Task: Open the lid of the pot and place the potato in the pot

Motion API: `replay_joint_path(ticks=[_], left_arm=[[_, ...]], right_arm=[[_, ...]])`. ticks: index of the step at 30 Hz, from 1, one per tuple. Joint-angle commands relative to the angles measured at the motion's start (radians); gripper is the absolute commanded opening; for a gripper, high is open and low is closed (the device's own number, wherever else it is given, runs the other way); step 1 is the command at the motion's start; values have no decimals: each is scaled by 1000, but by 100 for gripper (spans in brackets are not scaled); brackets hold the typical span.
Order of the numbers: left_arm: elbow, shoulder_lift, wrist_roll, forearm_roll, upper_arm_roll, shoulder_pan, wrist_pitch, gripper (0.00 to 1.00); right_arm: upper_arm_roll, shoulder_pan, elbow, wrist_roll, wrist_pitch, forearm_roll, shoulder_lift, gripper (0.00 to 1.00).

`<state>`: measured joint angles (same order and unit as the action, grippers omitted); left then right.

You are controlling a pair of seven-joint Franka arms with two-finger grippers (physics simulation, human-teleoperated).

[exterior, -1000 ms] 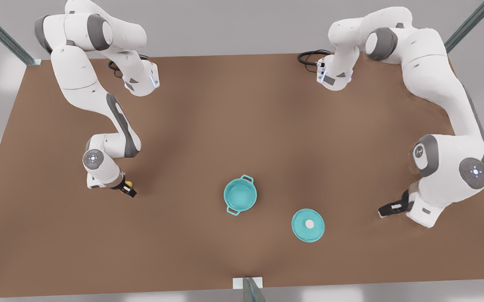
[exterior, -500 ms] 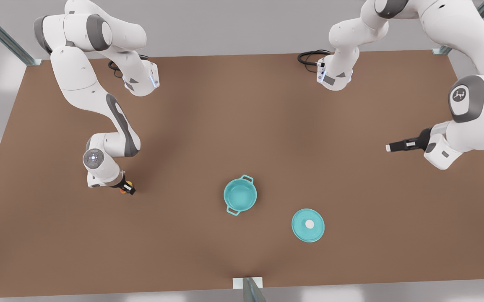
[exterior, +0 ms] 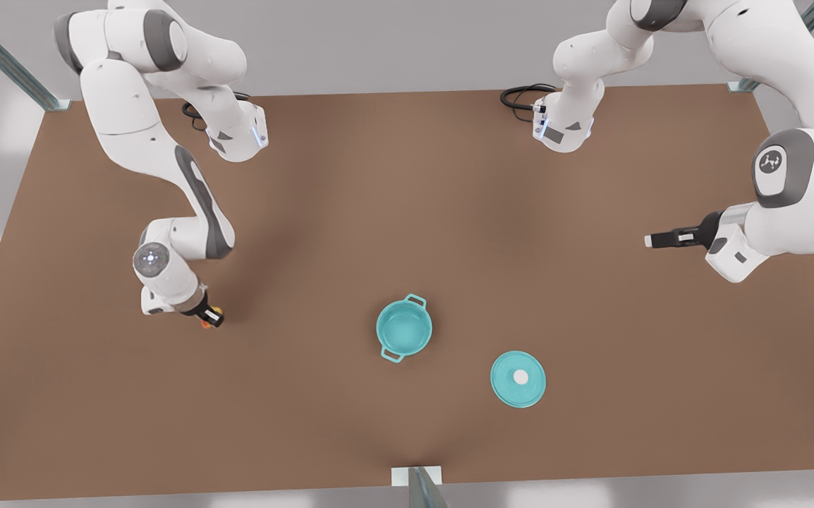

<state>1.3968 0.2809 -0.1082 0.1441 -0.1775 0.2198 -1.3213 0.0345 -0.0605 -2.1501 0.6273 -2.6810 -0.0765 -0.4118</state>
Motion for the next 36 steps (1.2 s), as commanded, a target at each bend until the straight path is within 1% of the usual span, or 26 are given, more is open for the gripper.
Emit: replay_joint_path(ticks=[1,4,7,13,15,18,20,24,32,36], left_arm=[[-1,-2,19,-3,0,1,7,100],[-6,-2,19,-3,0,1,1,100],[-7,-14,21,-5,6,6,-58,100],[-1,-16,21,-5,4,6,-32,100],[-1,-16,21,-5,4,6,-24,100],[-1,-14,19,-5,4,6,-24,100],[-1,-14,19,-5,4,6,-26,100],[1,-14,19,-5,4,6,-24,100],[-1,-12,18,-5,4,4,-26,100],[-2,-12,16,-6,1,3,-27,100]], right_arm=[[-15,-1,4,8,84,0,28,53],[-68,-22,79,69,211,47,47,52],[-73,-105,154,140,303,107,44,52],[-71,-246,345,331,489,129,10,51],[-71,-285,452,396,572,130,-30,51],[-70,-354,572,494,613,129,-104,51],[-67,-395,694,560,665,126,-180,51],[-64,-464,857,675,684,118,-314,50],[-53,-556,1092,758,667,118,-532,49],[-59,-587,1112,775,544,124,-555,49]])
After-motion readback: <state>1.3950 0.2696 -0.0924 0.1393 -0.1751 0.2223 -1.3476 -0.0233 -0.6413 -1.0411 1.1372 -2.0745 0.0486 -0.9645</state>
